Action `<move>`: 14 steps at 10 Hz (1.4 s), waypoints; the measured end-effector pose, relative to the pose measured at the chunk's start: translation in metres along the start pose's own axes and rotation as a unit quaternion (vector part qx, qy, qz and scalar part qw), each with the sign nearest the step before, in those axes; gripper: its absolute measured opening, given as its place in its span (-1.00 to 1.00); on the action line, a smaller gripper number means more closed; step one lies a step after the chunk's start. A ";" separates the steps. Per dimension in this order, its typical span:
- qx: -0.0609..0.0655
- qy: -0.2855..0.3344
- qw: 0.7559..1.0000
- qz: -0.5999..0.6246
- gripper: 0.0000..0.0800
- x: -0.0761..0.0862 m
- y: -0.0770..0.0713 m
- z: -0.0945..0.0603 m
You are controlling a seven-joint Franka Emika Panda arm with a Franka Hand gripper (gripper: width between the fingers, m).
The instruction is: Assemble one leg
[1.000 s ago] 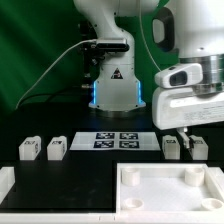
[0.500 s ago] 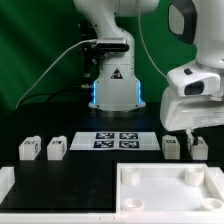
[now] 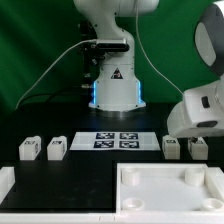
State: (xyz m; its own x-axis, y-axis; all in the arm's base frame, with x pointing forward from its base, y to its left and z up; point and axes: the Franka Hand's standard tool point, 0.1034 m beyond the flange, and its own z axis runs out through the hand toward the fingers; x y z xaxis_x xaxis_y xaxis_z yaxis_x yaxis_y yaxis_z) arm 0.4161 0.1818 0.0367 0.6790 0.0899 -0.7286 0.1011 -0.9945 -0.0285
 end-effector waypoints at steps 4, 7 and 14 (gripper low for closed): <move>-0.002 -0.045 0.999 0.002 0.62 0.002 0.002 0.005; -0.006 -0.057 0.998 0.004 0.62 0.002 0.005 0.023; -0.007 -0.068 0.998 0.007 -0.07 -0.003 0.006 0.042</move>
Offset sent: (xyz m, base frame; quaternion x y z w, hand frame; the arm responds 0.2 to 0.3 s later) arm 0.0000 0.0000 0.0000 0.0000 0.0000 0.0000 1.0000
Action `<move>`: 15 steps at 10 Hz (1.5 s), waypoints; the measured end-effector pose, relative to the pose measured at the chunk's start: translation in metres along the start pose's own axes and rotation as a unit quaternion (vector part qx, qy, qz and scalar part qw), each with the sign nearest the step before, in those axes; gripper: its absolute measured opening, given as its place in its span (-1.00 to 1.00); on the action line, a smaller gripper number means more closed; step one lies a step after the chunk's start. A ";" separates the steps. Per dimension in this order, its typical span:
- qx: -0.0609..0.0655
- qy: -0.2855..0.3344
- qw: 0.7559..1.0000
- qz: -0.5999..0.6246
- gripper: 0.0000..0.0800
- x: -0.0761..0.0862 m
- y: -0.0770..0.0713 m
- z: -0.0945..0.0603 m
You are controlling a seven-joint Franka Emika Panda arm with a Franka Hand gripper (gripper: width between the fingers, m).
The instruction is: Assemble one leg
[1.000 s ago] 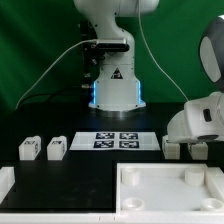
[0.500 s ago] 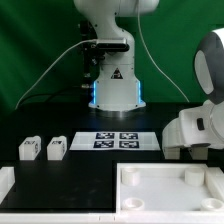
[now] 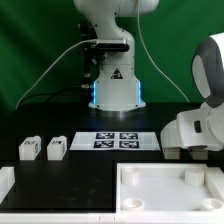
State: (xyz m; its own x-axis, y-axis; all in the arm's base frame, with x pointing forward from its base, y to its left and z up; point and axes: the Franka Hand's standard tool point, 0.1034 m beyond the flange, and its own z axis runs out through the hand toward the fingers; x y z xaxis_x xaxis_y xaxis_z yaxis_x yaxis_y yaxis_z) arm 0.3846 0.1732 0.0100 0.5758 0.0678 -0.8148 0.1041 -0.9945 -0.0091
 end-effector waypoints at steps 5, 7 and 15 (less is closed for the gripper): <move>0.000 0.000 1.000 0.000 -0.27 0.000 0.000 0.000; 0.000 0.000 1.000 0.000 -0.27 0.000 0.000 0.000; 0.039 0.248 0.967 -0.043 -0.27 -0.046 0.051 -0.132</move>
Offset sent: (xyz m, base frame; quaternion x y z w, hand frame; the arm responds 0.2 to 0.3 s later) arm 0.0000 0.0000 0.0000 0.0000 0.0000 0.0000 1.0000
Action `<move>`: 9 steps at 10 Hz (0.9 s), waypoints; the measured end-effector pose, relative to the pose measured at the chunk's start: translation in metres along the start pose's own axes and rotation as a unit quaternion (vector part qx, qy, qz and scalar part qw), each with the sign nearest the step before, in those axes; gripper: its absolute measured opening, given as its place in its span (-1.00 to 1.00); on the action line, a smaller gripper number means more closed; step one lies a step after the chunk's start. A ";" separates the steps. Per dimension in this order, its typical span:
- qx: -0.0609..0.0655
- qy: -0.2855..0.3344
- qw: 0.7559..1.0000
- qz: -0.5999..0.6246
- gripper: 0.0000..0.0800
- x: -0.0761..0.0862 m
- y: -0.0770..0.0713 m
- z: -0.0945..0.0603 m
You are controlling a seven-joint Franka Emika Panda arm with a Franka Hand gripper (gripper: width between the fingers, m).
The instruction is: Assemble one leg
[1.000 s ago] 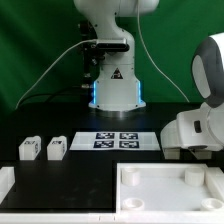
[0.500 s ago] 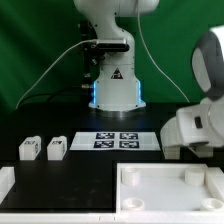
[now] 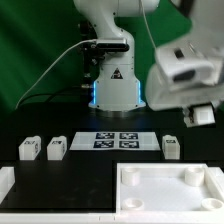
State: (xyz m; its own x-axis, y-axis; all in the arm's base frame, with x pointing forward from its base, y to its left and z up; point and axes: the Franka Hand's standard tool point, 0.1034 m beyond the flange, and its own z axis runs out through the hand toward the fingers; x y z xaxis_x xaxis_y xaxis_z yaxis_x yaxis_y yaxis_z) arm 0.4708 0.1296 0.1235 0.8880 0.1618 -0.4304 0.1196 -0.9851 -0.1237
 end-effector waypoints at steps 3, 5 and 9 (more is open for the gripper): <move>-0.014 0.170 0.985 -0.002 -0.27 0.009 0.004 0.000; -0.028 0.273 0.961 -0.029 -0.27 0.029 0.018 -0.016; -0.043 0.450 0.891 -0.033 -0.27 0.066 0.032 -0.099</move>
Offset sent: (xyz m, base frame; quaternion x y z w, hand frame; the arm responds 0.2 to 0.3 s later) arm 0.0000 0.0000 0.0000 0.0000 0.2667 0.0000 0.9638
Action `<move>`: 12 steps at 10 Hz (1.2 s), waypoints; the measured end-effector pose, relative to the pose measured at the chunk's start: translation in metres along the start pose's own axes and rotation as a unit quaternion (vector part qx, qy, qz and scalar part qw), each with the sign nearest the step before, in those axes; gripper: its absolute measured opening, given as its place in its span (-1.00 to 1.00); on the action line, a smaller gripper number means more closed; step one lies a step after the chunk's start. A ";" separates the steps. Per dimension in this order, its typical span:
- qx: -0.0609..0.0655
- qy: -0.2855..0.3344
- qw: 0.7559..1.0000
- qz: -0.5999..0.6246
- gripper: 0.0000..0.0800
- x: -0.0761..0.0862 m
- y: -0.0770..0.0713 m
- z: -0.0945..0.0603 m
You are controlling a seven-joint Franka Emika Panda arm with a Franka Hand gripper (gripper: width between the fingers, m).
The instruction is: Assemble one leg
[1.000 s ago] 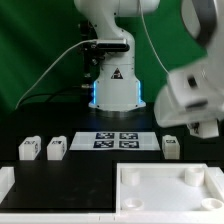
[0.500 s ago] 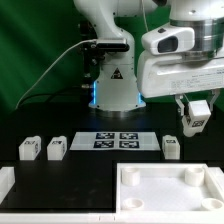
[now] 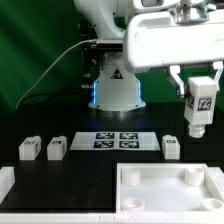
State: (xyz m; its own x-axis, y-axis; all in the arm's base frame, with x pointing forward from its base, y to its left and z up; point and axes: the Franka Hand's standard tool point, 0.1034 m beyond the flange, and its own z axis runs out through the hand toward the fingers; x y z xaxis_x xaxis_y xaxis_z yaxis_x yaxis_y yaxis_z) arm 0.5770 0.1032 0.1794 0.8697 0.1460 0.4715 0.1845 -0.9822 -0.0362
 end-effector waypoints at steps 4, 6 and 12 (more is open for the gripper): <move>-0.010 0.059 0.998 -0.007 -0.27 -0.010 0.005 0.005; -0.007 0.053 0.999 -0.003 -0.27 -0.005 0.008 0.022; 0.006 0.033 0.999 0.007 -0.27 -0.007 -0.007 0.082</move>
Offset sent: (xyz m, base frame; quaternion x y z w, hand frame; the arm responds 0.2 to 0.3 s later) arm 0.0000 0.0000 0.0000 0.0000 0.0000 0.0000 1.0000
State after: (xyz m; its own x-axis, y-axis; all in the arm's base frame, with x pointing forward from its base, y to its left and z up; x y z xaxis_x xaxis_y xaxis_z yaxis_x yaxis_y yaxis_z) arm 0.6076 0.1186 0.1041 0.8406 0.1235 0.5274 0.1785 -0.9824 -0.0544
